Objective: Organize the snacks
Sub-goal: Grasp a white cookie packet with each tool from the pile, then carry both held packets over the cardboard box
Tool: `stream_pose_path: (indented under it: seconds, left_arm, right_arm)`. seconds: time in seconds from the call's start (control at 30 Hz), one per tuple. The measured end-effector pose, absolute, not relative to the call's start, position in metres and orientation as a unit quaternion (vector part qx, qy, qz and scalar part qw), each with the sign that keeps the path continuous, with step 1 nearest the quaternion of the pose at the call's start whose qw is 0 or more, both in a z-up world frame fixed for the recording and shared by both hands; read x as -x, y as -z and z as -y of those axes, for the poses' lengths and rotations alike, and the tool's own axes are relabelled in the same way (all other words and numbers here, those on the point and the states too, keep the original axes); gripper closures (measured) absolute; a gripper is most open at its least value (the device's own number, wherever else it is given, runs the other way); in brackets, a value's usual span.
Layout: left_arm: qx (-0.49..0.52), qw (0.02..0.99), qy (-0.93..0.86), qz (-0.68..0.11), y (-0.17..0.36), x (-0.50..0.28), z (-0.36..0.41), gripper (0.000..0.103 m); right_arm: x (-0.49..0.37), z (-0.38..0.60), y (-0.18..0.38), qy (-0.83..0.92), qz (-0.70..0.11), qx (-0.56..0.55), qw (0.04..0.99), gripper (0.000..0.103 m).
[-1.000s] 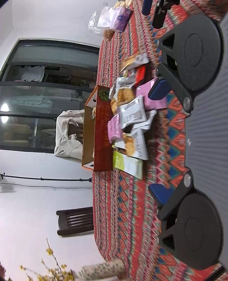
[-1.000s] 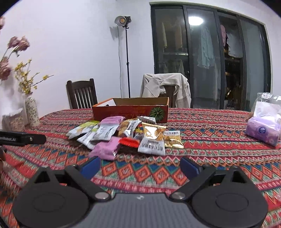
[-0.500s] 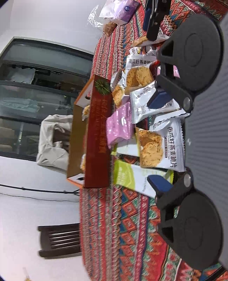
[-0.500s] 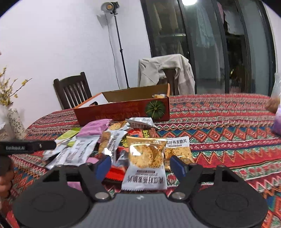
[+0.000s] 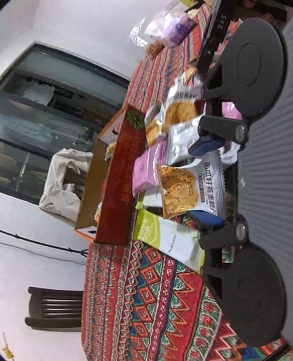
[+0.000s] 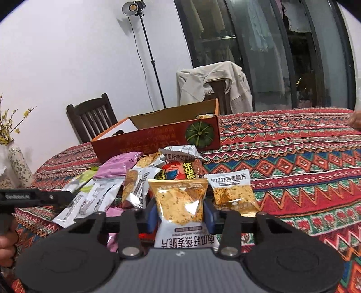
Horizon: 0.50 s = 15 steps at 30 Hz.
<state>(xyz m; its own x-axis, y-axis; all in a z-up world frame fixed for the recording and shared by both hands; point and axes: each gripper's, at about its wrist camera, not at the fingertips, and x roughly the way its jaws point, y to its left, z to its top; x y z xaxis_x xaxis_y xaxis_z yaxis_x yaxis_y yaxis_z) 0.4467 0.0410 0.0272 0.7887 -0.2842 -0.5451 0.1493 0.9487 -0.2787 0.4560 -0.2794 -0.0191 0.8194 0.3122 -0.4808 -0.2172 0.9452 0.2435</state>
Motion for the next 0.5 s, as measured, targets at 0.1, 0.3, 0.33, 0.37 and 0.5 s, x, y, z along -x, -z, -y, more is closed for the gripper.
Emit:
stream_pose_path:
  seconds: [0.1,0.3,0.33,0.37,0.5]
  left_arm:
    - [0.108,0.941,0.112,-0.301,-0.037,-0.413,-0.039,0.049]
    - [0.103,0.941,0.085,-0.310,-0.042,-0.344,-0.037,0.049]
    - [0.102,0.942,0.083,-0.309,-0.044,-0.335,-0.037,0.049]
    - [0.101,0.943,0.082,-0.307,-0.046,-0.327,-0.037,0.049]
    - [0.093,0.948,0.083,-0.294,-0.055,-0.307,-0.033,0.049]
  right_arm:
    - [-0.435,0.282,0.014,-0.138,-0.264,-0.091,0.950,0.063]
    - [-0.377,0.283,0.003,-0.138,-0.265,-0.075,0.951,0.063]
    - [-0.366,0.282,0.001,-0.141,-0.265,-0.071,0.951,0.063]
    - [-0.357,0.282,-0.002,-0.143,-0.265,-0.068,0.951,0.063]
    - [-0.331,0.284,-0.010,-0.150,-0.258,-0.064,0.952,0.063]
